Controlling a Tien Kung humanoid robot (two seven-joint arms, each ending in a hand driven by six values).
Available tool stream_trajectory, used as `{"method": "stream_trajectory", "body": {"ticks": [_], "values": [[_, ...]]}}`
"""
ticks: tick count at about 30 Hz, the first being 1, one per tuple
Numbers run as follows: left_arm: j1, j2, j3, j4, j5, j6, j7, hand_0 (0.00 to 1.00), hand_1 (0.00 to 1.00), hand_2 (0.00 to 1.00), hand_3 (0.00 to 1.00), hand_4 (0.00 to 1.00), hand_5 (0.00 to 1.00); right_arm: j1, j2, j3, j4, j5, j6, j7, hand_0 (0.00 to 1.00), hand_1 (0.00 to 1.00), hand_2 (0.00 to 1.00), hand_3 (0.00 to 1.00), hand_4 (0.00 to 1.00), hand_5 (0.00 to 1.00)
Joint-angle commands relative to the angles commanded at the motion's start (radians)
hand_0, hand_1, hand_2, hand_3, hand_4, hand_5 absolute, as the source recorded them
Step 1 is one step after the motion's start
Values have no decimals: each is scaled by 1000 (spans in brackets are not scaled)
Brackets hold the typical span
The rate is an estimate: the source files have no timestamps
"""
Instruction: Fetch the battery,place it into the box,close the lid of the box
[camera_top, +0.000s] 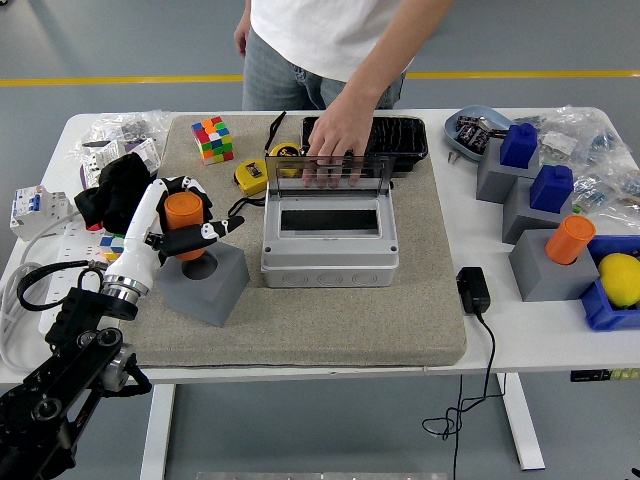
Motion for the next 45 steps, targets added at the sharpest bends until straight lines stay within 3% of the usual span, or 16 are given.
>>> {"method": "stream_trajectory", "body": {"ticks": [3,4,9,10,11,15,16,21,22,27,28,39,45], "values": [[-29,3,6,-9,41,38,0,30,15,56,25,998,73,2,-2,-1,0,0,0,0,834,826,772,805,998,998],[-40,5,9,-13,69,50,4,8,2,32,2,998,186,3,-3,-2,0,0,0,0,833,826,772,805,998,998],[-134,19,70,-13,265,94,44,8,2,32,2,998,186,7,-6,-4,0,0,-1,1,833,826,772,805,998,998],[-150,21,84,-10,304,97,50,7,2,21,2,953,290,8,-7,-5,0,1,-1,1,834,826,772,805,998,998],[-170,26,103,-4,344,99,57,7,2,21,2,953,290,8,-7,-6,0,1,-1,1,834,826,772,805,998,998],[-241,40,173,6,494,93,84,7,2,21,2,953,290,8,-10,-5,0,-2,-2,-1,834,826,772,805,998,998],[-260,44,193,6,534,85,95,5,2,16,2,905,357,8,-11,-3,0,-5,-2,-1,834,827,772,805,998,998],[-326,48,269,-10,652,41,148,5,2,16,2,905,357,9,-16,-4,0,-5,-4,-1,834,827,772,805,998,998],[-332,48,275,-12,657,34,154,4,2,12,2,874,489,10,-16,-5,0,-5,-4,-1,833,826,772,805,998,998],[-382,35,343,-10,664,-9,194,4,2,12,2,874,489,14,-18,-6,0,-3,-5,1,833,826,772,805,998,998],[-392,32,360,-7,662,-16,200,6,2,8,2,884,583,15,-19,-5,0,-3,-5,1,833,826,772,807,998,998],[-433,2,466,19,626,-72,262,5,2,8,2,884,614,18,-24,1,0,-7,-6,0,833,826,772,805,998,998],[-445,-22,485,72,603,-60,245,6,2,7,2,893,649,22,-24,-4,0,-4,-6,1,833,826,772,805,998,998]]}}
